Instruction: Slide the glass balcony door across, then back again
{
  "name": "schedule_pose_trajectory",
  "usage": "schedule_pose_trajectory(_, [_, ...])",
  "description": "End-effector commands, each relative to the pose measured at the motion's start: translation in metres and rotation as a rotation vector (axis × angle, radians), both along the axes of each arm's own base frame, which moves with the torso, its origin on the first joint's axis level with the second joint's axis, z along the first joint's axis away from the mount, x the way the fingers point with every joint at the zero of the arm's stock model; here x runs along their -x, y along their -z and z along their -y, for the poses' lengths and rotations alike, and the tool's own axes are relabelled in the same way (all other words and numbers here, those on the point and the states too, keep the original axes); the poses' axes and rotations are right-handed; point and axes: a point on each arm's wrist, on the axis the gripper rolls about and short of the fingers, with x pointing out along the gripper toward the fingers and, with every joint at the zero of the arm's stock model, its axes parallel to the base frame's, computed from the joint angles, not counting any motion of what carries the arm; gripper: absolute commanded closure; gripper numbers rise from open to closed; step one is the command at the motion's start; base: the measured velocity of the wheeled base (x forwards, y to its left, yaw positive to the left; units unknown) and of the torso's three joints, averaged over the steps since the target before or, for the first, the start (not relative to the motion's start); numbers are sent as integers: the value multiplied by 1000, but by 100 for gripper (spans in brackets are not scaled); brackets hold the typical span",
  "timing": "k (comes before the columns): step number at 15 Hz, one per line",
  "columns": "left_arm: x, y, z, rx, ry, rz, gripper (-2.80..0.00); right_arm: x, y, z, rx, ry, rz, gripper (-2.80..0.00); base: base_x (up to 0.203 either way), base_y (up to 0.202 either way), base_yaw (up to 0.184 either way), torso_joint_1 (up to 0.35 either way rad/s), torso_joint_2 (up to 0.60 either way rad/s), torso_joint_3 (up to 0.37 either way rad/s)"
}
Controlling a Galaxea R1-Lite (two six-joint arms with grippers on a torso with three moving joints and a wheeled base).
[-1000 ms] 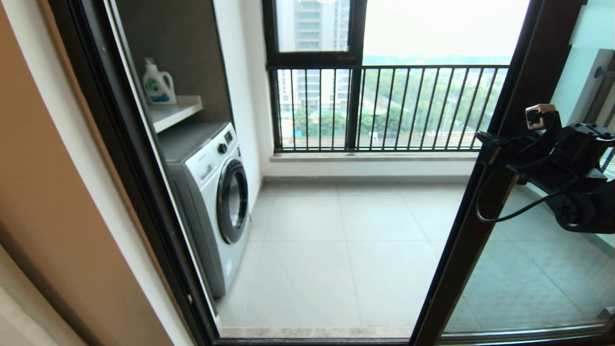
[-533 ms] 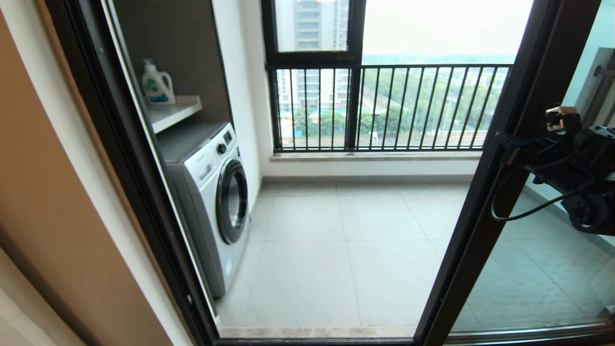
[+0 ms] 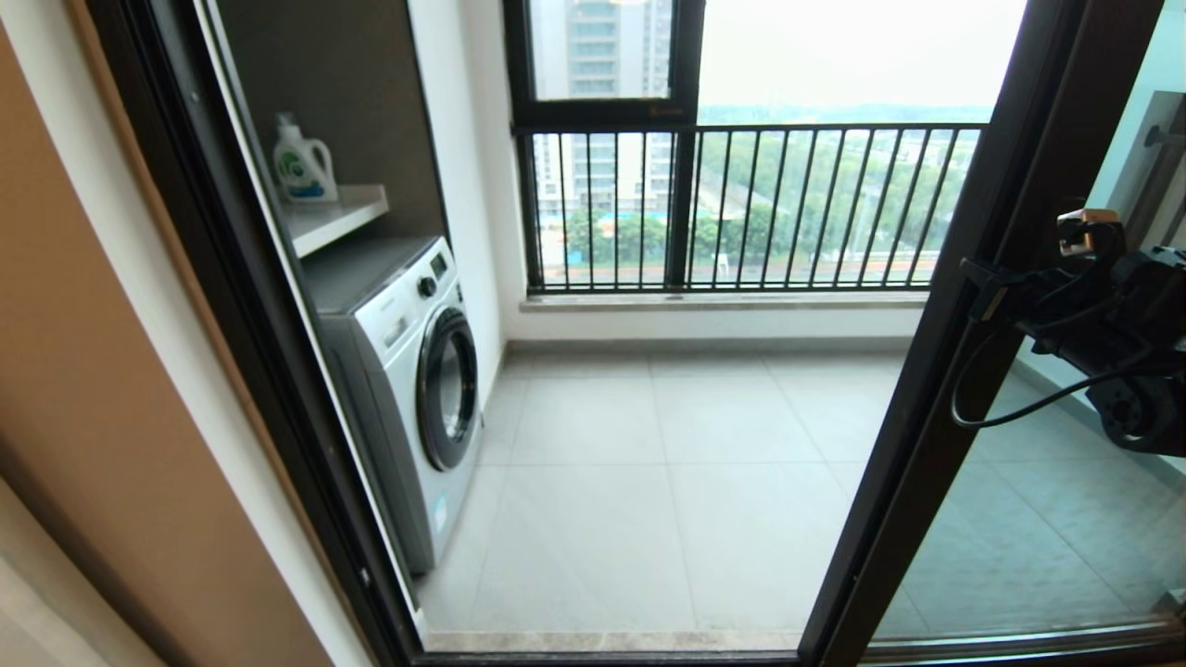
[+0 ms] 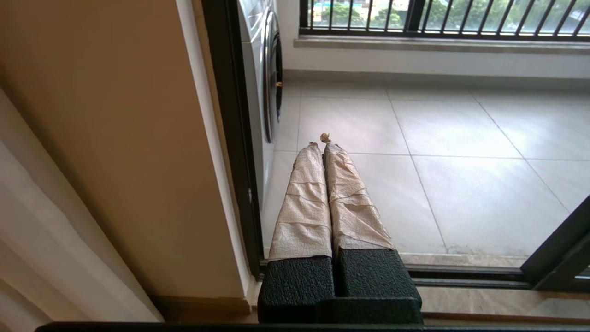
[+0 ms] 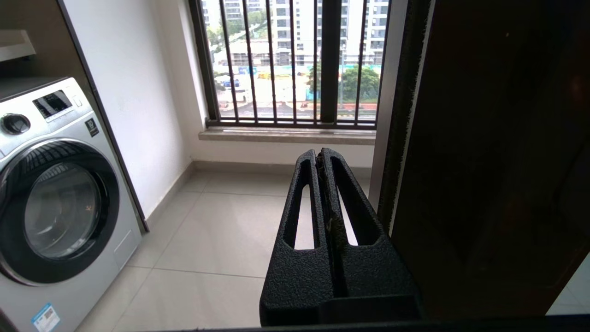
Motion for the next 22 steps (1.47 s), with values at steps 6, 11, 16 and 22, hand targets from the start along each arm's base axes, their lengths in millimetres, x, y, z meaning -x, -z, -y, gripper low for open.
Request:
schedule_pose_trajectory(6, [0, 0, 0, 0, 0, -1, 0, 38, -25, -30, 10, -71, 18, 0, 0, 0, 0, 0, 0, 0])
schedule_pose_trajectory(11, [0, 0, 0, 0, 0, -1, 0, 94, -33, -72, -5, -159, -15, 0, 0, 0, 0, 0, 0, 0])
schedule_pose_trajectory(16, [0, 0, 0, 0, 0, -1, 0, 172, -63, -101, -30, -232, 81, 0, 0, 0, 0, 0, 0, 0])
schedule_pose_trajectory(22, [0, 0, 0, 0, 0, -1, 0, 310, -97, -119, -1, -262, 223, 0, 0, 0, 0, 0, 0, 0])
